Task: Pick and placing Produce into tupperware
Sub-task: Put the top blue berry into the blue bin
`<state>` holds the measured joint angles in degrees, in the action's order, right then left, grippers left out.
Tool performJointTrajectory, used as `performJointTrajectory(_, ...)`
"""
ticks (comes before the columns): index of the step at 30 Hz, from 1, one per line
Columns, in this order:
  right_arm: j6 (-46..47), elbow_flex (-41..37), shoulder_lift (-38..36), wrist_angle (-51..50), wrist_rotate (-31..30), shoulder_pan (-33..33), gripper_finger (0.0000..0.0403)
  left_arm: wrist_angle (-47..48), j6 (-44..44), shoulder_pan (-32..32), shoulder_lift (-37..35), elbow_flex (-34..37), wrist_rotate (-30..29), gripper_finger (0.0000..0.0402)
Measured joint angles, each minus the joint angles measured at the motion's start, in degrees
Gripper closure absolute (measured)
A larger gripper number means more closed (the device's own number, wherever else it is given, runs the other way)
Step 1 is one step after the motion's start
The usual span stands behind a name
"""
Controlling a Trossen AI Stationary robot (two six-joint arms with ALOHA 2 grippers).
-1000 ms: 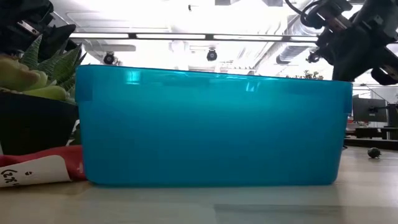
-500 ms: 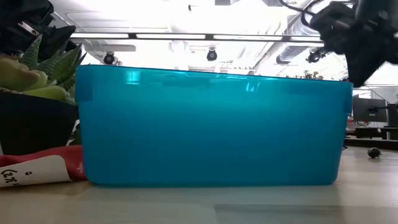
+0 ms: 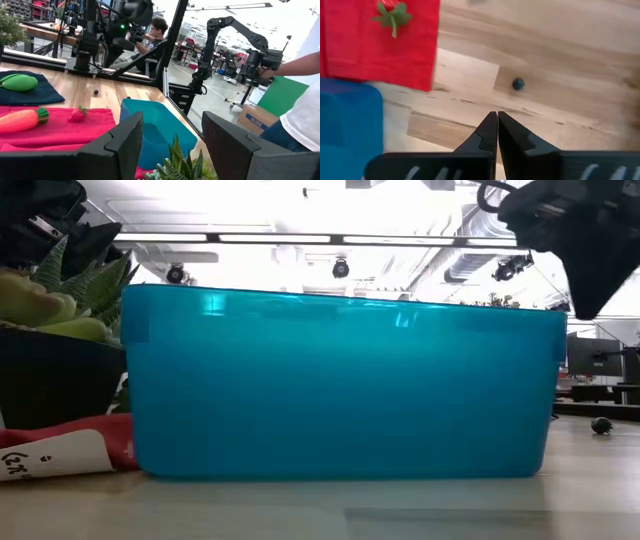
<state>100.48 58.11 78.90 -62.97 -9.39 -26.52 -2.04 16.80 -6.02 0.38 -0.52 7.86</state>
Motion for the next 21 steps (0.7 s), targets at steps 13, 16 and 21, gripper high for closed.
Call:
performJointTrajectory(13,17.5,0.0,4.8,0.7,-5.9,-9.5,0.0398,0.0,0.0,0.0,0.0,0.0,0.0,0.0208)
performJointTrajectory(16,19.6,0.0,4.8,0.9,-5.8,-10.8,0.0394,0.0,0.0,0.0,0.0,0.0,0.0,0.0208)
performJointTrajectory(21,20.9,-0.8,4.8,0.7,-6.9,-12.6,0.0375,0.0,0.0,0.0,0.0,0.0,0.0,0.0208)
